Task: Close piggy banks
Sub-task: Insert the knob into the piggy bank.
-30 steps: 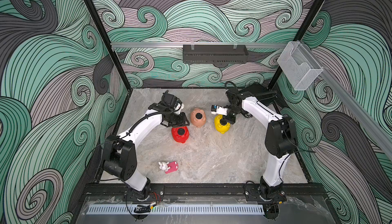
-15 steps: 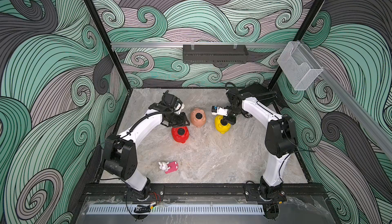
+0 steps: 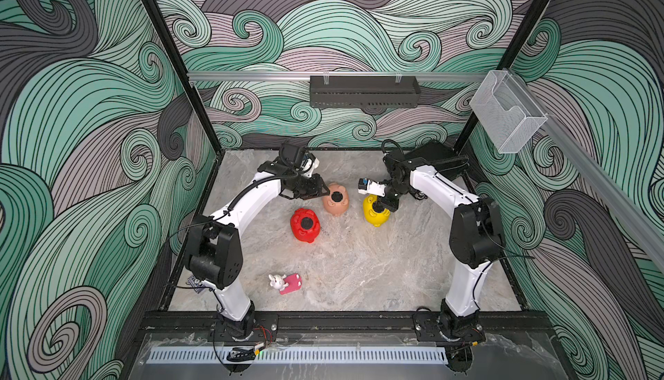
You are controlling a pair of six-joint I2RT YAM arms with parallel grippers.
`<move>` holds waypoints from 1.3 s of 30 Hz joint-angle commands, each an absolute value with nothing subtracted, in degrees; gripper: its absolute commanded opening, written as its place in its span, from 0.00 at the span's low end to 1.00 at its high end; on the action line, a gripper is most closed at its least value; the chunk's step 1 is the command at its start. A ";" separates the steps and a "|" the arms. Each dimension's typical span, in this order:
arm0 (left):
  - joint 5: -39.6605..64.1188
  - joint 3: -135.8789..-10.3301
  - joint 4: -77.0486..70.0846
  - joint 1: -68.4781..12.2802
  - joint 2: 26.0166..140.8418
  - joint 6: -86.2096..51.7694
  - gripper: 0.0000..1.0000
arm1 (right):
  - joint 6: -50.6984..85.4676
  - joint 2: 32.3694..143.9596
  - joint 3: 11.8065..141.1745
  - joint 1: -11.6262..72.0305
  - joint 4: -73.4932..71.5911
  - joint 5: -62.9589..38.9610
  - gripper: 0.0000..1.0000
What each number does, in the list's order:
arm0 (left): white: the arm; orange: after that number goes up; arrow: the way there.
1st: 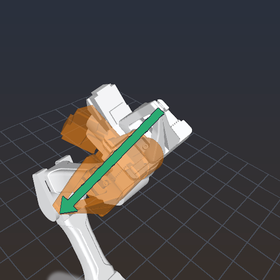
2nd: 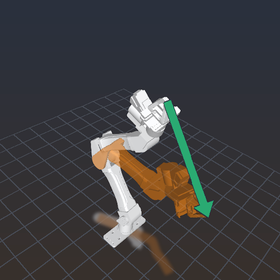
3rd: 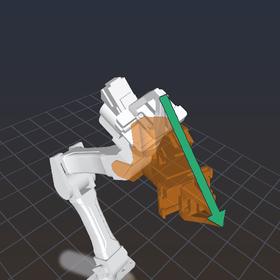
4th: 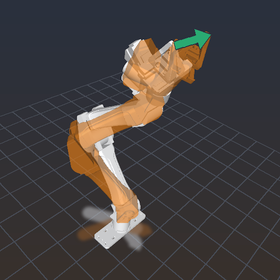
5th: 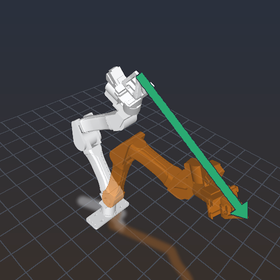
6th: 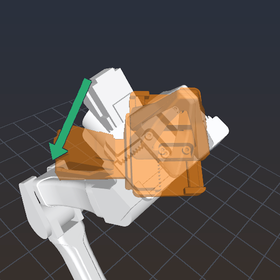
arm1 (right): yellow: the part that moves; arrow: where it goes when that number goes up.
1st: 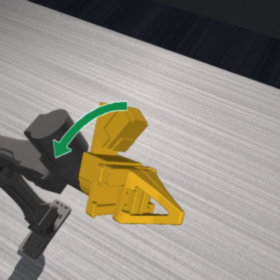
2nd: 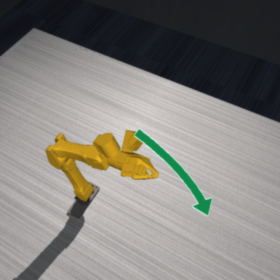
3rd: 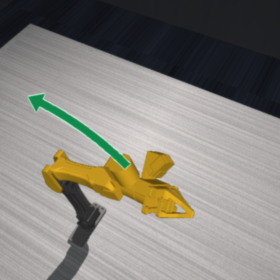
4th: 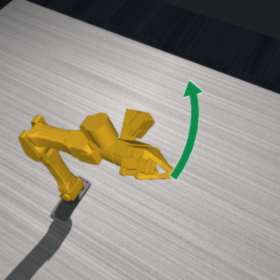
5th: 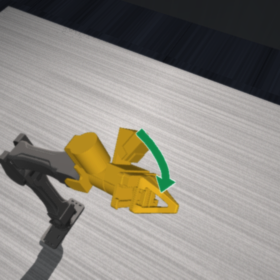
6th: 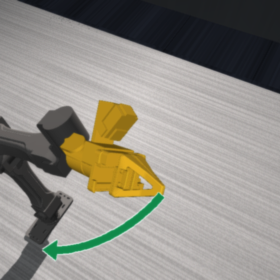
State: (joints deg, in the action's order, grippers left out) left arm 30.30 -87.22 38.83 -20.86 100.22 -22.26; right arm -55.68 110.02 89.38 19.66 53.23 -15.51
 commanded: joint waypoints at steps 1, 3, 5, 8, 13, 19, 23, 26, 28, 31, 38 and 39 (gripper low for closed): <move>32.74 -95.05 38.59 -20.51 106.31 -21.66 0.36 | -54.58 111.55 86.13 19.95 54.87 -15.27 0.00; 34.43 -100.24 38.55 -20.58 111.05 -22.34 0.37 | -54.56 111.36 85.87 19.95 54.92 -15.21 0.00; 37.22 -104.72 37.86 -20.68 115.17 -23.62 0.37 | -54.53 111.18 85.81 19.95 54.84 -15.20 0.00; 42.27 -109.63 35.44 -20.74 120.79 -26.26 0.39 | -54.49 111.00 85.47 19.95 54.59 -15.47 0.00; 48.29 -116.29 32.94 -21.84 127.31 -29.21 0.43 | -54.32 110.92 85.36 19.95 54.63 -15.91 0.00; 47.85 -121.53 33.77 -23.68 132.19 -28.48 0.46 | -54.39 110.83 85.47 20.00 54.65 -15.91 0.00; 46.50 -124.48 33.24 -24.82 134.70 -27.23 0.50 | -54.40 110.66 85.25 19.95 54.61 -15.97 0.00; 46.67 -127.40 33.66 -25.48 137.11 -25.40 0.52 | -54.33 110.65 85.25 19.97 54.63 -15.91 0.00; 46.81 -130.81 36.83 -25.75 139.48 -23.32 0.52 | -54.40 110.64 85.34 19.95 54.62 -15.82 0.00; 48.79 -132.59 37.85 -26.07 141.72 -21.20 0.56 | -54.38 110.57 85.52 19.95 54.60 -15.74 0.00; 50.65 -134.12 40.67 -26.73 143.96 -15.75 0.64 | -54.40 110.65 85.61 19.86 54.59 -15.86 0.00; 50.70 -134.29 40.65 -26.93 144.17 -15.46 0.66 | -54.40 110.57 85.52 19.86 54.66 -15.82 0.00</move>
